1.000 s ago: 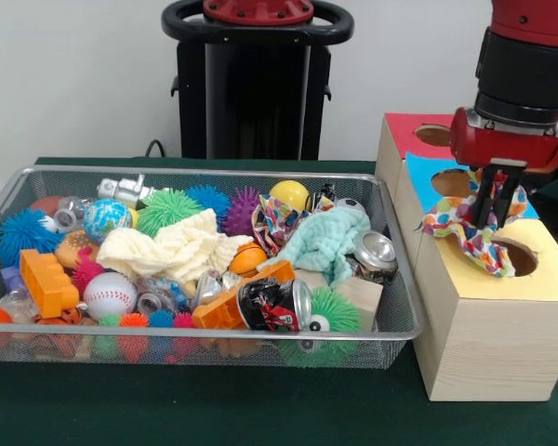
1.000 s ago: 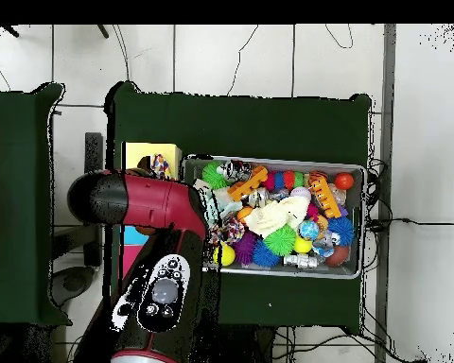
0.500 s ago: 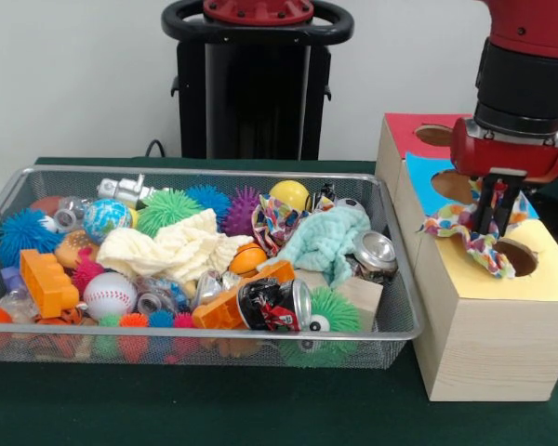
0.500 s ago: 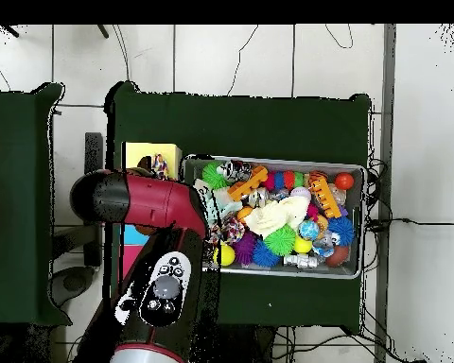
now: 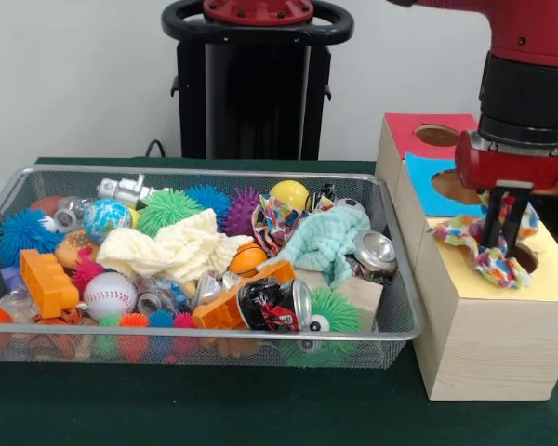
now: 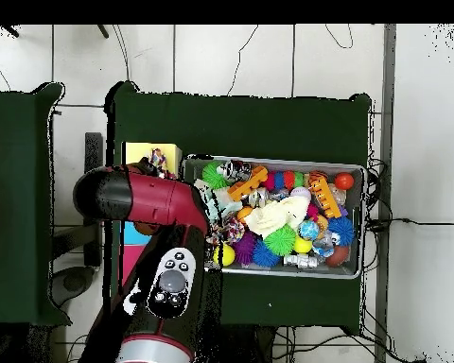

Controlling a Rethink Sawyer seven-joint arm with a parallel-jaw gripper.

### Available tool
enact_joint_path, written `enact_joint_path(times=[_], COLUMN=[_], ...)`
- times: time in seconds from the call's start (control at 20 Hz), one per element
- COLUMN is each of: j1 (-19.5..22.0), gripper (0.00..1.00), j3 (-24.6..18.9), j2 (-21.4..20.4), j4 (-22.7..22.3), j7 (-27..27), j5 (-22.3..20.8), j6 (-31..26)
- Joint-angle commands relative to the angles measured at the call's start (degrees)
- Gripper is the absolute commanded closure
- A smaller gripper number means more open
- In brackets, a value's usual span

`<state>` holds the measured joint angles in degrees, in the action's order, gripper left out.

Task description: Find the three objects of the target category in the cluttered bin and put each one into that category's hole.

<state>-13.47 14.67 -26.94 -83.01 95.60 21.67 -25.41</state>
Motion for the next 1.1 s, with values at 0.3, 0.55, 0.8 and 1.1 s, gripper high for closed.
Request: enact_joint_path(times=[0.3, 0.55, 0.8, 1.1], j1=[4.38, 5.15, 4.14, 1.17], gripper=[1.0, 1.0, 1.0, 1.0], j3=[-12.48, -13.5, -11.53, -6.28], j2=[3.39, 4.38, 5.02, 7.1], j4=[-8.82, -9.03, -8.24, -4.56], j7=[12.23, 12.21, 11.34, 11.85], j5=[-2.15, -1.65, -0.31, 0.67], j6=[20.33, 21.07, 15.81, 5.31])
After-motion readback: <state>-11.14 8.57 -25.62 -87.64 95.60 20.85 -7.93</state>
